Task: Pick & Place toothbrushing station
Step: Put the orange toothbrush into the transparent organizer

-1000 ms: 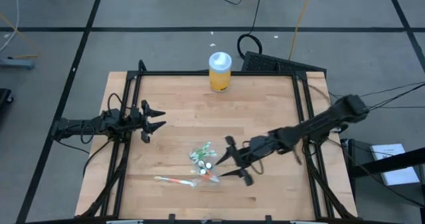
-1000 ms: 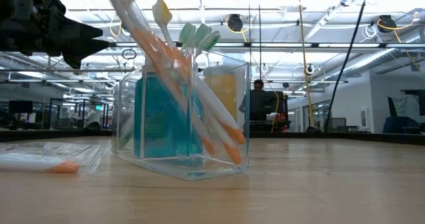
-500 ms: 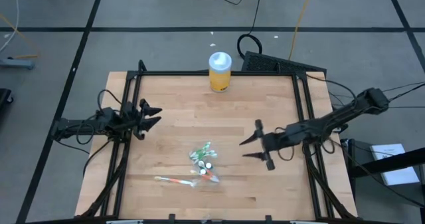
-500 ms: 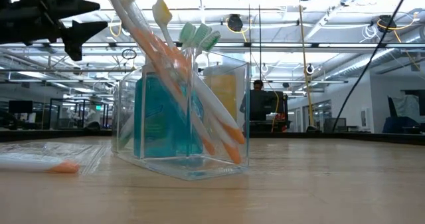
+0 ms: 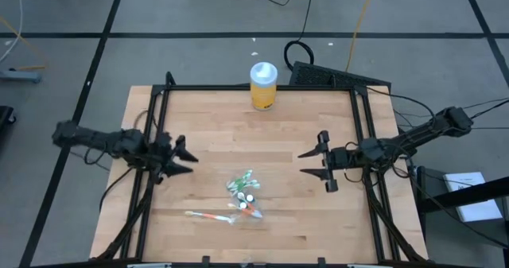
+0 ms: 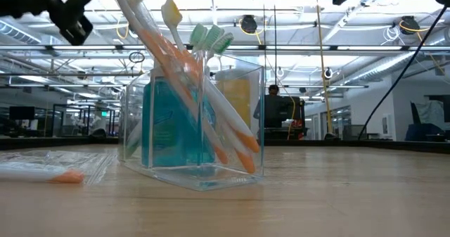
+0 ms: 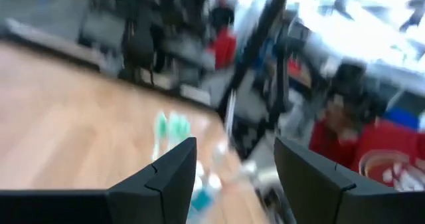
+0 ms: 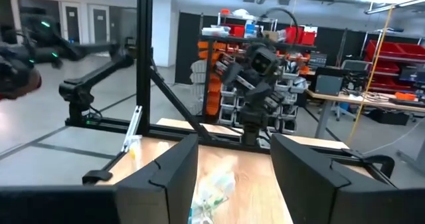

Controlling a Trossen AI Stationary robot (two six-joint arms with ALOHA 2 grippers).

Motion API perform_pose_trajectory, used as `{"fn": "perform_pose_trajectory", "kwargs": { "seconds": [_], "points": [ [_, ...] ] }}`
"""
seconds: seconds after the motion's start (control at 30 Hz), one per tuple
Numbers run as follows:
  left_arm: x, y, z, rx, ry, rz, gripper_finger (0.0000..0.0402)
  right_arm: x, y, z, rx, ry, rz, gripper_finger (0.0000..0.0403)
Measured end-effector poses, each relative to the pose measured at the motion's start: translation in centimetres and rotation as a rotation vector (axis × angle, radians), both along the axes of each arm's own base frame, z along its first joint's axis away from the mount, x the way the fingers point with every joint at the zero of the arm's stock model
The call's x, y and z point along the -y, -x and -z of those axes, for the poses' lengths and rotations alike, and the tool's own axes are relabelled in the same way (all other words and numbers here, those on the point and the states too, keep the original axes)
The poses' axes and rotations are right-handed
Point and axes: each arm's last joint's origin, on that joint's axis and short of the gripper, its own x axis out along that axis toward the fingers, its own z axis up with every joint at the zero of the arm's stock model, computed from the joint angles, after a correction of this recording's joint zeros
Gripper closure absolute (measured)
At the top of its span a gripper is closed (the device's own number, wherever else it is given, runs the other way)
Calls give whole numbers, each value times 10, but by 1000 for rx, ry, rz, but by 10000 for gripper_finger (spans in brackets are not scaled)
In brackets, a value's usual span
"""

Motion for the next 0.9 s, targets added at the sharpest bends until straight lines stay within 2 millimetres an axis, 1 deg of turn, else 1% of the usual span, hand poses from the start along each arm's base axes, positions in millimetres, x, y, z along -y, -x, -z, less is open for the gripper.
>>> {"fn": "perform_pose_trajectory", "kwargs": {
  "seconds": [0.13, 0.2, 0.27, 0.4, 0.47, 0.53, 0.6, 0.67, 0.73, 0.8, 0.9],
  "points": [
    [24, -20, -12, -273, -51, 48, 192, 2, -1, 2, -10, 20, 13, 222],
    [40, -30, -17, -407, -84, 55, 192, 3, -2, 2, -14, 27, 19, 222],
    [57, -40, -18, -534, -101, 28, 192, 4, -2, 2, -14, 30, 25, 222],
    [91, -57, -7, -809, -75, -35, 193, 6, -3, 3, -14, 66, 37, 222],
    [109, -62, 2, -946, -28, -24, 193, 6, -3, 3, -11, 86, 41, 222],
    [127, -67, 11, -1048, 27, -5, 193, 6, -3, 3, -11, 92, 41, 222],
    [140, -71, 20, -1143, 78, -3, 193, 6, -3, 3, -11, 90, 40, 222],
    [149, -72, 31, -1237, 103, -2, 193, 6, -3, 3, -12, 81, 35, 222],
    [152, -73, 42, -1322, 115, -14, 193, 5, -3, 3, -11, 81, 15, 222],
    [153, -72, 49, -1376, 100, -34, 193, 4, -3, 3, -9, 83, -16, 222],
    [150, -71, 57, -1416, 34, -88, 193, 3, -2, 3, -7, 83, -47, 222]
  ]
}}
